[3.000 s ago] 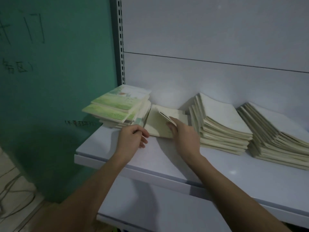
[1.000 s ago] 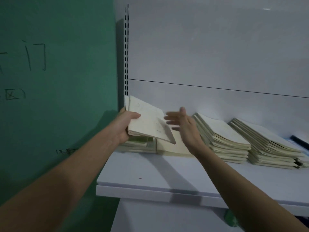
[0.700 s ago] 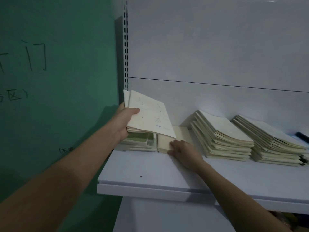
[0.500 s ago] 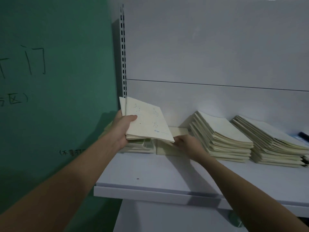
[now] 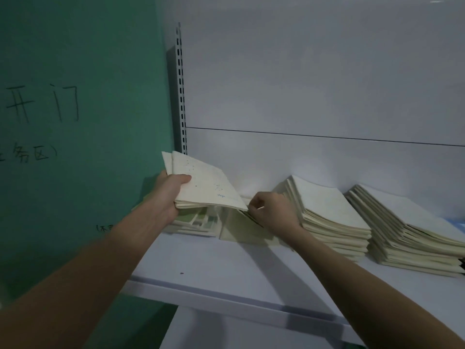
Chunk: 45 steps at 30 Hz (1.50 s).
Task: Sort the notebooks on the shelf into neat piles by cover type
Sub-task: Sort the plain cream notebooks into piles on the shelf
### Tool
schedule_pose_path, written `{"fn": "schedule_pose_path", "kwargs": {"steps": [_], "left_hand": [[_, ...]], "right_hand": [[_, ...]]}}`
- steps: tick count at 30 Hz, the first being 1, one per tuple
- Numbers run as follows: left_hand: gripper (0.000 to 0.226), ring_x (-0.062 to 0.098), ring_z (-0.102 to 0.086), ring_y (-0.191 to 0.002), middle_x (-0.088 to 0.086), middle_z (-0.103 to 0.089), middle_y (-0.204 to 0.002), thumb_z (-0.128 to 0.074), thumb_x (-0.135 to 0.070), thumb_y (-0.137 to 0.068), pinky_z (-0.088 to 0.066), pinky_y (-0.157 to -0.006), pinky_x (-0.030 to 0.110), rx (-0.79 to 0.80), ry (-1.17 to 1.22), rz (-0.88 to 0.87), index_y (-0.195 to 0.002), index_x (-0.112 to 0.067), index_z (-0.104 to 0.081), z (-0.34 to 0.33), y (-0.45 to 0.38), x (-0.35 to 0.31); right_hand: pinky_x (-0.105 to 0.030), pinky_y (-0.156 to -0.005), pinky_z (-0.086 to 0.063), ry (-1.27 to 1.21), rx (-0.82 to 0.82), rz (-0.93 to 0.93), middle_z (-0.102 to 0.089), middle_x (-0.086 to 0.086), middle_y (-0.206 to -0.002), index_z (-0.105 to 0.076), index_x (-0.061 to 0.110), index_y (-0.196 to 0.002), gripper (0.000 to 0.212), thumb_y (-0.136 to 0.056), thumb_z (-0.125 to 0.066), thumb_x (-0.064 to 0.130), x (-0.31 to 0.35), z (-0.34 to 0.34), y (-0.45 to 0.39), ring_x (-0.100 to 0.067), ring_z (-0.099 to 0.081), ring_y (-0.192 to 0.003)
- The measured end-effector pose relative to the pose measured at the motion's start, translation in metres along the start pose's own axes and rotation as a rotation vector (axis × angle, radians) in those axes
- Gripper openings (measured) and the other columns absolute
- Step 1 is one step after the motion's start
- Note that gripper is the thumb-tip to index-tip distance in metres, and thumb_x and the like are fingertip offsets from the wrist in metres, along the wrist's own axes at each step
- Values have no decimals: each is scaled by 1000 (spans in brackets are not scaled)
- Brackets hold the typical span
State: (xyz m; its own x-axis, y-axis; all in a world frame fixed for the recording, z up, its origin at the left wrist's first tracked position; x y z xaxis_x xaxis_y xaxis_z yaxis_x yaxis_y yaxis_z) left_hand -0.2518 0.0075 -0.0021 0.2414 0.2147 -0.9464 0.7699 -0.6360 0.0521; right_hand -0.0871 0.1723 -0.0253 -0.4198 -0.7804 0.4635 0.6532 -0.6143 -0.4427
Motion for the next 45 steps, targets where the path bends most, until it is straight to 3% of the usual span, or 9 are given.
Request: {"fn": "schedule_pose_path", "kwargs": {"steps": [10, 16, 21, 28, 32, 34, 37, 41, 45], "left_hand": [[43, 26, -64, -90, 12, -63, -114, -49, 3, -95, -52, -64, 35, -78, -73, -53, -136, -10, -45, -14, 31, 7], [31, 28, -67, -83, 15, -68, -105, -55, -23, -99, -53, -62, 35, -42, -24, 7, -125, -7, -57, -64, 46, 22], [42, 30, -68, -75, 19, -68, -103, -63, -23, -90, -57, -57, 35, 0, 28, 59, -127, -5, -57, -94, 47, 23], [38, 26, -60, -71, 14, -61, -94, -52, -7, -87, -50, -43, 27, -5, 26, -55, -125, -6, -50, -148, 44, 16], [42, 24, -59, -72, 15, -60, -97, -52, -11, -88, -51, -47, 25, 84, -55, -2, -128, -1, -49, -198, 39, 46], [44, 25, -61, -89, 14, -59, -115, -52, -21, -87, -56, -69, 31, 64, -411, -79, -128, -8, -46, -214, 30, 62], [55, 34, -47, -122, 18, -43, -141, -43, -29, -94, -43, -102, 39, 88, -1135, -111, -145, -9, -33, -233, 17, 89], [48, 36, -43, -131, 24, -37, -147, -29, -11, -103, -38, -103, 33, 135, -1224, -126, -148, 4, -23, -261, 14, 109], [36, 32, -53, -106, 24, -53, -128, -27, -16, -102, -41, -82, 31, 127, -1202, -187, -131, -2, -43, -267, -1, 120]], "right_hand": [[-35, -69, -47, -454, -257, -130, -58, 7, -83, -55, 15, -84, 14, -95, -47, 11, -12, 57, -19, -20, -56, -81], [-11, -67, -41, -490, -210, 313, -67, 10, -92, -53, 15, -89, 10, -97, -50, 9, 48, 92, 25, -9, -60, -79], [-38, -83, -53, -435, -78, 546, -70, 2, -110, -55, 15, -94, 9, -96, -48, 12, 49, 95, 55, -17, -66, -102], [-36, -91, -52, -699, -21, 75, -55, 13, -124, -54, 25, -121, 26, -95, -56, 29, -41, 147, 31, -14, -58, -109], [-27, -59, -54, -918, 53, -341, -53, -6, -105, -38, 11, -139, 52, -91, -56, 4, -106, 146, 31, -18, -58, -77], [-26, -53, -53, -776, 24, -405, -52, -11, -109, -40, 12, -139, 53, -89, -51, -3, -131, 146, 37, -22, -57, -76], [-28, -82, -48, -306, 111, -353, -44, -17, -136, -33, 10, -143, 53, -92, -44, 1, -155, 136, 36, -32, -52, -113], [-39, -106, -30, 79, 217, -354, -38, -23, -137, -39, 4, -127, 34, -95, -39, 14, -174, 107, 35, -38, -36, -129], [-41, -97, -33, 103, 70, -299, -43, -20, -127, -45, 6, -118, 32, -96, -32, 25, -189, 96, 33, -38, -46, -115]]}}
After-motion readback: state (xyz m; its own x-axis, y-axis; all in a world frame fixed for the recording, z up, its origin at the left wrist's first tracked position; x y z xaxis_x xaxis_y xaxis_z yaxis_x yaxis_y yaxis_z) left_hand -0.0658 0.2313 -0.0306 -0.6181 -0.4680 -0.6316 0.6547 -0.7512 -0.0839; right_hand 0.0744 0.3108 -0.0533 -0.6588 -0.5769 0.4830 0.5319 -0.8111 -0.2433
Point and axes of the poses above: each hand's wrist, its own y-axis away from the middle knuckle, its own z-axis out of the back of the hand, x = y × z, the point moved 8 cm from there along -y, towards the middle knuckle
